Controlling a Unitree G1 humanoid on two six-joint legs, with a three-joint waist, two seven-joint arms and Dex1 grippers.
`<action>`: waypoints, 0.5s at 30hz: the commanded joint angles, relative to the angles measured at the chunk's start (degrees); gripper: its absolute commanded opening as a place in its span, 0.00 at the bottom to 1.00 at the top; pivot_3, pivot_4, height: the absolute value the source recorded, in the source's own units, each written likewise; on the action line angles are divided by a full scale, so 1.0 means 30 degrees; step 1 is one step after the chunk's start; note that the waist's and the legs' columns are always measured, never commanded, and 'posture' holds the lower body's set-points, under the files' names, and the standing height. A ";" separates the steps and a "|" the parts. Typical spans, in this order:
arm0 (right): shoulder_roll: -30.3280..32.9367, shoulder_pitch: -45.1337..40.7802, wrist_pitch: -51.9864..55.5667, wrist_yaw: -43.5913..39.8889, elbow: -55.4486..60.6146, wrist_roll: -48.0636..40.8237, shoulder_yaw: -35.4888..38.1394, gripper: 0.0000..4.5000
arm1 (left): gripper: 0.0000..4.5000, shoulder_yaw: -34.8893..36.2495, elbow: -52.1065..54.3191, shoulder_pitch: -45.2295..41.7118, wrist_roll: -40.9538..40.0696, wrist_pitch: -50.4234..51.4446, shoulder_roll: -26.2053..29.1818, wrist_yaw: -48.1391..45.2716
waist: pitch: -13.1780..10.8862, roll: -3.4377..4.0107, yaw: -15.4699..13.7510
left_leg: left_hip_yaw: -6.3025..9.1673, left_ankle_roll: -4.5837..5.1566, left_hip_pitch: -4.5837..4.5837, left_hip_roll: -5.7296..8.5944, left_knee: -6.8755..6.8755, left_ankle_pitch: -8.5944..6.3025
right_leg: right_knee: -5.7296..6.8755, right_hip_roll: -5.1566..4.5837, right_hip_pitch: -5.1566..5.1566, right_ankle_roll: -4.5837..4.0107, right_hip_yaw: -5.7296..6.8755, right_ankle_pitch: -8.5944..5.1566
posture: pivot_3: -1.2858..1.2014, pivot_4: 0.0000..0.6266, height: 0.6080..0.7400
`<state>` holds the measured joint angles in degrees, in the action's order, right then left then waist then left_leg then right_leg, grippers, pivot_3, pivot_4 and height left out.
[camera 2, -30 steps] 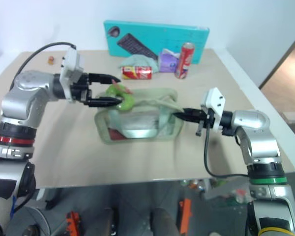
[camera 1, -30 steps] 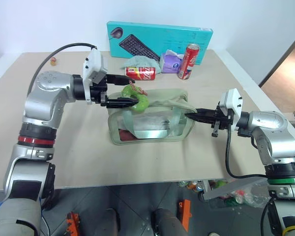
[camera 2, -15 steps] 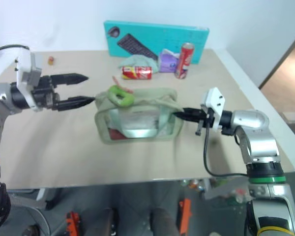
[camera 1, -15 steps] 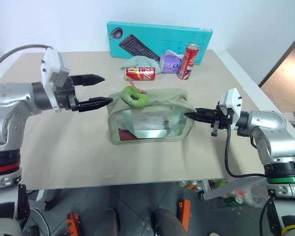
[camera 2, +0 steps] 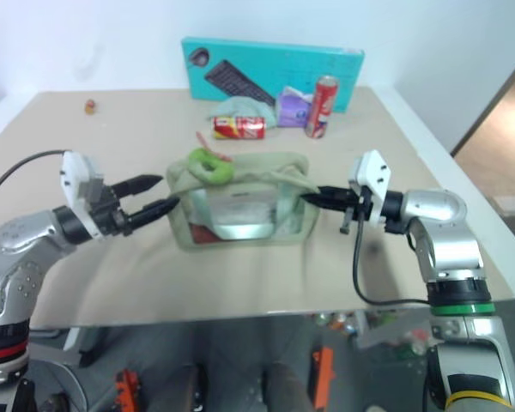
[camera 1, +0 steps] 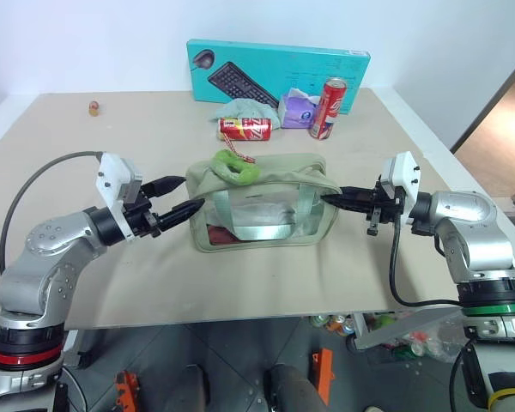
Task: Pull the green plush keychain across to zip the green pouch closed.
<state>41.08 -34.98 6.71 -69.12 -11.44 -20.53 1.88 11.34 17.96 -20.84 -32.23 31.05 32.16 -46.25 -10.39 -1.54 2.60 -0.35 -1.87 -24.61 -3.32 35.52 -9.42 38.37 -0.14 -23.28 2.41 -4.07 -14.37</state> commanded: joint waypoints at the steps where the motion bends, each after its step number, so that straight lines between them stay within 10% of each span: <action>1: 0.0224 -0.0295 -0.0065 -0.0097 0.0618 -0.0102 0.0276 0.00 | 0.35 -0.0207 0.0477 -0.0162 0.0045 -0.0627 -0.0119 0.0340 | 0.0000 0.0000 0.0001 | 0.0000 0.0000 0.0000 0.0001 -0.0002 0.0000 | 0.0000 0.0000 -0.0002 0.0000 -0.0001 -0.0001 | 0.52 0.24 1.00; 5: 0.0263 -0.0245 0.0066 -0.0060 0.0824 -0.0188 0.0372 0.00 | 0.04 -0.0539 0.0423 -0.0227 0.0025 -0.0707 -0.0088 0.0434 | 0.0000 0.0001 0.0003 | 0.0001 0.0000 0.0002 0.0000 -0.0004 0.0000 | 0.0000 0.0002 -0.0002 -0.0002 0.0000 -0.0001 | 0.52 0.24 1.00; 9: 0.0439 -0.0396 0.2055 -0.0160 0.1183 -0.1124 0.0593 0.00 | 0.01 -0.0723 0.0403 -0.0273 -0.0008 -0.0706 0.0080 0.0256 | 0.0000 0.0001 0.0003 | 0.0001 0.0000 0.0001 0.0001 -0.0002 0.0000 | 0.0000 0.0000 -0.0001 -0.0001 -0.0001 -0.0001 | 0.52 0.24 1.00; 15: 0.0903 -0.0447 0.2944 -0.0181 0.2566 -0.1600 0.0979 0.42 | 0.00 -0.0844 0.0390 -0.0453 -0.0185 -0.0504 0.0264 0.0039 | 0.0000 0.0001 0.0001 | 0.0003 0.0000 -0.0002 0.0001 -0.0004 0.0000 | 0.0000 0.0001 -0.0003 0.0002 0.0002 -0.0004 | 0.52 0.24 1.00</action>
<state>42.39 -34.95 14.96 -69.64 -6.85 -23.77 2.30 8.87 17.96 -21.04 -32.03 29.96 32.31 -45.60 -10.39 -1.54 2.60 -0.34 -1.87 -24.62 -3.31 35.51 -9.42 38.37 -0.14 -23.30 2.42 -4.07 -14.38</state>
